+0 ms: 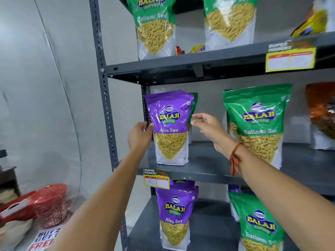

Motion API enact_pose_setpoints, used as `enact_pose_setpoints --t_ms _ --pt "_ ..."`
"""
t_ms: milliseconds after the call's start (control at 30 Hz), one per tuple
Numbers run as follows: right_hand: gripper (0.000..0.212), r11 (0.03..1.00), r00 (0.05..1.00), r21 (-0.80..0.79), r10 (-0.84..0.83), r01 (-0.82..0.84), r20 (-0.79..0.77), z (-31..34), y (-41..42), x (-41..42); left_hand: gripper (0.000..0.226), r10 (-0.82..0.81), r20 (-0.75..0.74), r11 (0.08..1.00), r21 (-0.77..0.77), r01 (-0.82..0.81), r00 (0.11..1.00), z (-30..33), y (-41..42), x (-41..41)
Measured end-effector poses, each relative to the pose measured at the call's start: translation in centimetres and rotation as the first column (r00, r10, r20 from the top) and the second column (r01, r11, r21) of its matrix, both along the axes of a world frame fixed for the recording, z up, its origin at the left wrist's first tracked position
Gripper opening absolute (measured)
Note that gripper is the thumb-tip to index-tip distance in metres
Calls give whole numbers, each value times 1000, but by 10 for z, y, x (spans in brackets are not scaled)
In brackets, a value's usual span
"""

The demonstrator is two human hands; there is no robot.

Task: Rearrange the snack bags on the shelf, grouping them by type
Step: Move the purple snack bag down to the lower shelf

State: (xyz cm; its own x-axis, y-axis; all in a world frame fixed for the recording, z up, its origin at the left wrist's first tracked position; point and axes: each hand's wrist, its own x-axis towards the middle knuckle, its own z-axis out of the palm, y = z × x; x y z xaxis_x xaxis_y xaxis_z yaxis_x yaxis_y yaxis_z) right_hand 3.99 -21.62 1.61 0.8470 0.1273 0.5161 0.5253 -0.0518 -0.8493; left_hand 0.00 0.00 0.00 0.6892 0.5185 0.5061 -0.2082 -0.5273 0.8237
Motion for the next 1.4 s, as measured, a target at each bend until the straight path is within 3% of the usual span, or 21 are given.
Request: enact_pose_setpoints --t_ms 133,300,500,800,1000,1167,1267,1400 --pt "33 999 996 -47 14 -18 -83 -15 18 40 66 -92 -54 995 -39 90 994 -13 6 33" --pt "3 998 996 -8 59 -59 -73 -25 24 64 33 -121 40 989 -75 124 992 -15 2 61" --pt "12 996 999 89 -1 6 -53 -30 25 70 25 -19 113 976 -212 42 993 -16 -6 67" --pt "12 992 998 112 -51 55 -43 -32 6 10 28 -30 177 965 -251 75 984 -22 -20 9" --pt "12 992 997 117 -29 36 -65 -44 -22 -70 35 -132 196 957 -229 177 972 -39 -38 -50" --pt "9 992 984 72 -93 105 -152 -77 -45 -121 32 -197 129 953 -207 220 972 -75 -53 -83" --pt "15 993 970 34 -102 112 -222 -113 -59 -135 25 -227 32 953 -200 228 973 -113 -62 -92" --pt "4 987 930 -70 -158 143 -333 -165 -75 -135 27 -260 -132 950 -212 229 957 -171 -75 -93"
